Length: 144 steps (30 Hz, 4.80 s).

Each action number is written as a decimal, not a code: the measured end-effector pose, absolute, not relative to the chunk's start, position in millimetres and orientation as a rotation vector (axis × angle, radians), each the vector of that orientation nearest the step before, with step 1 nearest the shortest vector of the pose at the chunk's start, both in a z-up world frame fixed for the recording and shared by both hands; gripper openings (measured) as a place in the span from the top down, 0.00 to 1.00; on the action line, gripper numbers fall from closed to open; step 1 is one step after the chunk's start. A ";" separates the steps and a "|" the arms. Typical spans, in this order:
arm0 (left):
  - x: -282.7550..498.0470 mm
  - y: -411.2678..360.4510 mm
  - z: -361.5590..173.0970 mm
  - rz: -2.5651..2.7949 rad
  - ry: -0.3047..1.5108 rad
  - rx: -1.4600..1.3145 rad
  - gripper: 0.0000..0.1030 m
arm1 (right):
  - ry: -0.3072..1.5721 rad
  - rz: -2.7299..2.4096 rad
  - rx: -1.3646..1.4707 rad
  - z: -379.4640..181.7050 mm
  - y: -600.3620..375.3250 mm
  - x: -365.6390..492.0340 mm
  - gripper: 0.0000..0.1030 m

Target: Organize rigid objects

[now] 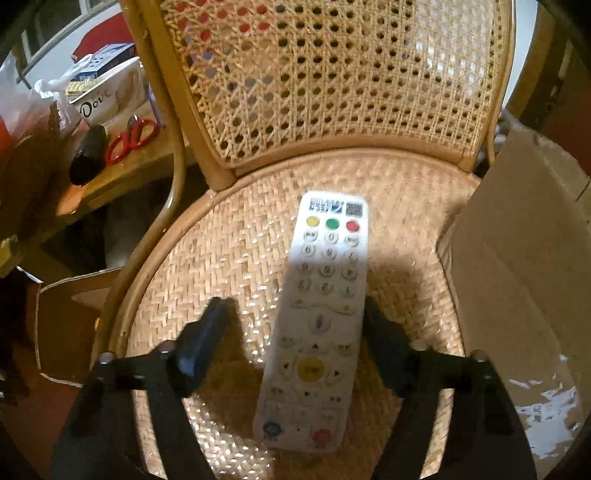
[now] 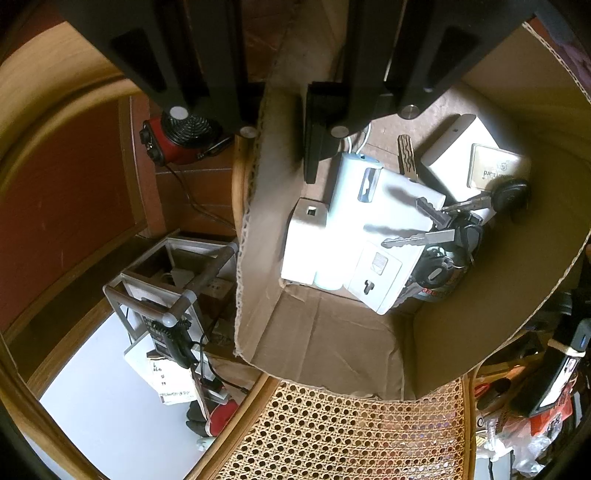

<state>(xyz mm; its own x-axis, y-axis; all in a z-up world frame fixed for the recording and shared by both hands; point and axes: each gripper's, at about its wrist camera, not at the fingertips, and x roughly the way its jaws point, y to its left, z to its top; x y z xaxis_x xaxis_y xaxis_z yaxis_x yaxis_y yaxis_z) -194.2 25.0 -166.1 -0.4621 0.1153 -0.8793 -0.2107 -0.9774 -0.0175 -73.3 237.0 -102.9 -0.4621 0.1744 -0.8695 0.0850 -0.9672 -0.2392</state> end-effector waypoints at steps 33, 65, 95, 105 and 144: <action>-71.1 69.6 -0.5 2.642 0.045 -0.969 0.62 | -0.346 2.621 -1.572 -98.9 237.6 -74.3 0.91; -74.7 111.7 -25.3 2.431 0.123 -1.093 0.73 | -0.283 2.630 -1.568 -99.1 245.6 -76.6 0.91; -18.6 2.4 2.9 2.894 0.221 -0.833 0.01 | -0.214 2.726 -1.338 -53.4 245.4 -61.8 0.89; 8.0 -10.5 15.8 2.978 0.186 -0.649 0.00 | -0.152 2.937 -1.031 -5.9 217.7 -17.2 0.18; 38.4 -7.8 -11.4 2.932 0.286 -0.700 0.00 | -0.066 3.016 -0.739 -5.2 217.6 73.4 0.00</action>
